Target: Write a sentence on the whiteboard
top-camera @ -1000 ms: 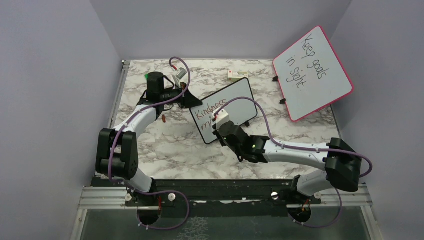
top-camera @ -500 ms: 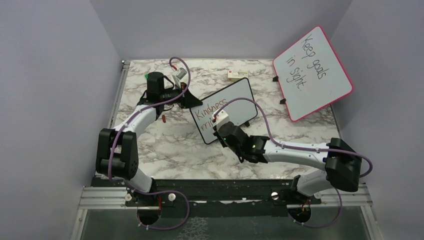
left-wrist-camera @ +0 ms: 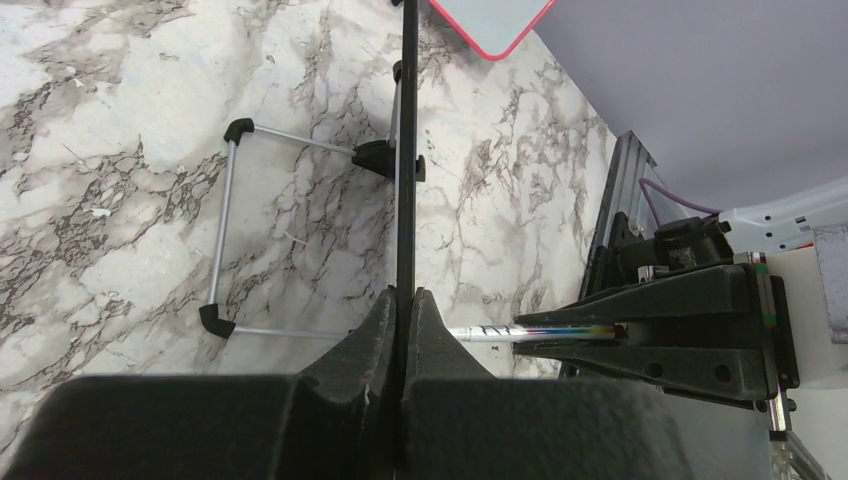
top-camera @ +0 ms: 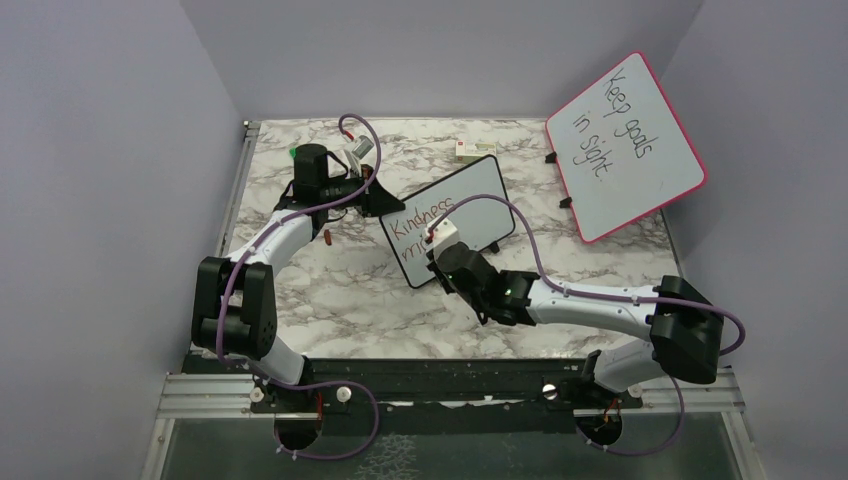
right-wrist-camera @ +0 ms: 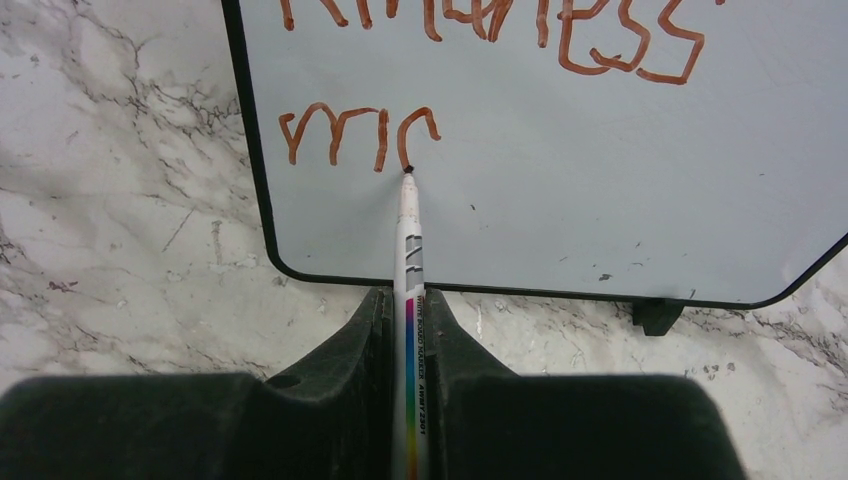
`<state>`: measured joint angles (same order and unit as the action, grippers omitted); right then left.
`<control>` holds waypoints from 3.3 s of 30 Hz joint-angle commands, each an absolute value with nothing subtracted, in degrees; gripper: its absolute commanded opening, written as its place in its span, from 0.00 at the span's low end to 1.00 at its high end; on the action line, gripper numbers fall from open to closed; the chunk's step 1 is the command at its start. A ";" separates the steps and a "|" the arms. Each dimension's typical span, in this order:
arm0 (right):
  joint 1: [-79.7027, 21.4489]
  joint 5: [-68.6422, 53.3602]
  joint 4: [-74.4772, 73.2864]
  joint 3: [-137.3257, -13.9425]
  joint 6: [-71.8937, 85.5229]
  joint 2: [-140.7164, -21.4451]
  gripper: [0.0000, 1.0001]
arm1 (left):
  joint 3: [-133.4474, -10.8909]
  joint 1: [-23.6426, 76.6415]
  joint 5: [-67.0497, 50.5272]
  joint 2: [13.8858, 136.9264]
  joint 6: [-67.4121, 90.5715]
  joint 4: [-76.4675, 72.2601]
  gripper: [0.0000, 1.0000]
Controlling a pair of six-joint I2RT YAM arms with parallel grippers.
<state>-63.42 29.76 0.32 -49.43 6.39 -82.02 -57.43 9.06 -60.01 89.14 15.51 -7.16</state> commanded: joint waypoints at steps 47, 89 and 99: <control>-61.48 29.88 2.68 -49.60 6.59 -81.42 0.01 | -57.33 9.14 -58.45 89.03 14.59 -3.11 0.00; -61.44 31.37 2.13 -46.87 8.06 -77.87 0.01 | -57.30 9.14 -58.29 89.08 14.68 -3.12 0.00; -61.44 30.37 3.91 -46.18 7.27 -75.26 0.01 | -57.22 9.14 -58.27 89.04 14.68 -3.14 0.00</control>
<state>-61.76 29.78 1.91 -46.44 7.55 -75.75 -57.43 9.06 -59.79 89.14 15.44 -7.16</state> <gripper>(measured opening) 0.165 0.019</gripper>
